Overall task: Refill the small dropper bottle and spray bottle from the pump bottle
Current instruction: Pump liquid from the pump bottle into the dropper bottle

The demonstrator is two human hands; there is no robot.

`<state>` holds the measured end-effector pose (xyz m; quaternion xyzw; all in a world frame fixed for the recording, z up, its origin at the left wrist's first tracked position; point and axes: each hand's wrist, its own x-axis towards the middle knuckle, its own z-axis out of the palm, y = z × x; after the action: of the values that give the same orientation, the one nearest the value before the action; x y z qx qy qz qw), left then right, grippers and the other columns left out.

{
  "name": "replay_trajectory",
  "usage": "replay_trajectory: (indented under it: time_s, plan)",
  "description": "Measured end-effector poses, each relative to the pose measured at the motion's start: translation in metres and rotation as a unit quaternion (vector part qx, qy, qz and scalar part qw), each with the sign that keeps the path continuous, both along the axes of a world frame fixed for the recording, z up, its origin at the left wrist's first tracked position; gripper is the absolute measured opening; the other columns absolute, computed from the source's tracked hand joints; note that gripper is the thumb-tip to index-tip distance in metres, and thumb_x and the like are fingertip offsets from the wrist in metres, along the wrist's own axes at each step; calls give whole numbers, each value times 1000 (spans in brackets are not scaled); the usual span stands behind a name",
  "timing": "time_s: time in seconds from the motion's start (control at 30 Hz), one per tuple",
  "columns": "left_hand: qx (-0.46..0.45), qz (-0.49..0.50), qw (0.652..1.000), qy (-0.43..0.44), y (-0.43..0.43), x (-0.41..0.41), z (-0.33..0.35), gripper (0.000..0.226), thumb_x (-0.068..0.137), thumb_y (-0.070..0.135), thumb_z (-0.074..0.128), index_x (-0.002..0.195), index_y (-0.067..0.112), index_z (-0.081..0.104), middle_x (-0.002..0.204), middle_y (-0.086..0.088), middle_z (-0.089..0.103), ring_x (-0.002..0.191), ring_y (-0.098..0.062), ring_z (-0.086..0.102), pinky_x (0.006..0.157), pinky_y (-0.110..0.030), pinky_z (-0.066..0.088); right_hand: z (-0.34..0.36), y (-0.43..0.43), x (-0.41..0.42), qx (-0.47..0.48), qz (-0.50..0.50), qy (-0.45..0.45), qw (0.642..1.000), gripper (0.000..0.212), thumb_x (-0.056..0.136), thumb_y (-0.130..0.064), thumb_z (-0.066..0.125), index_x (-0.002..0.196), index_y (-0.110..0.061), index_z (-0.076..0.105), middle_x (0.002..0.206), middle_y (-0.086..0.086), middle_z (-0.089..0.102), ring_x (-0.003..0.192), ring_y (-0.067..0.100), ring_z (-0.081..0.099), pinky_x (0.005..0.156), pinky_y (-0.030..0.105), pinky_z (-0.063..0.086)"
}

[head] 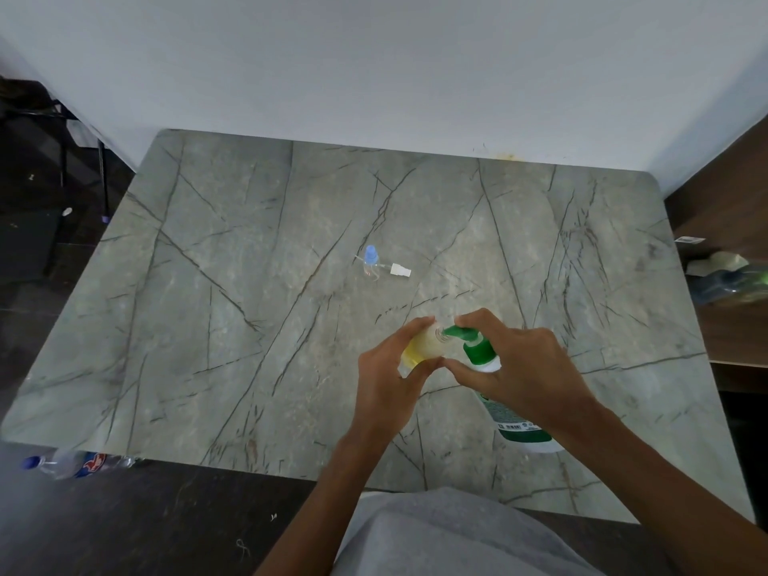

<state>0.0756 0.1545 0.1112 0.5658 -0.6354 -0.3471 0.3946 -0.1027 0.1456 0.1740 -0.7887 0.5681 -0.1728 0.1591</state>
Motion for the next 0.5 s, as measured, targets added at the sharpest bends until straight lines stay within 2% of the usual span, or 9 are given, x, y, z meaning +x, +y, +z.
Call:
replay_trajectory:
  time_s: [0.17,0.37,0.5]
  plan:
    - [5,5,1000,20,-2,3,5,49,78,37,75,123,37,55,115,24,60,101,10,60,83,-12,51,0,0,1,3,13,30,999,66,73,-74,44,125,-36,33,88,-6,71,60,9,63,58,25,56]
    - [4,5,1000,18,-4,3,6,50,77,43,71,124,38,55,117,22,61,103,7,61,85,-14,52,-1,-1,-1,25,24,18,999,81,64,-82,43,132,-42,24,97,-6,71,75,11,66,71,32,56]
    - [-4,2,1000,24,-5,3,7,50,77,42,72,123,36,56,115,26,59,103,7,61,84,-16,53,-1,-1,-2,25,25,24,999,77,66,-79,44,131,-44,22,96,-7,70,74,11,66,71,32,57]
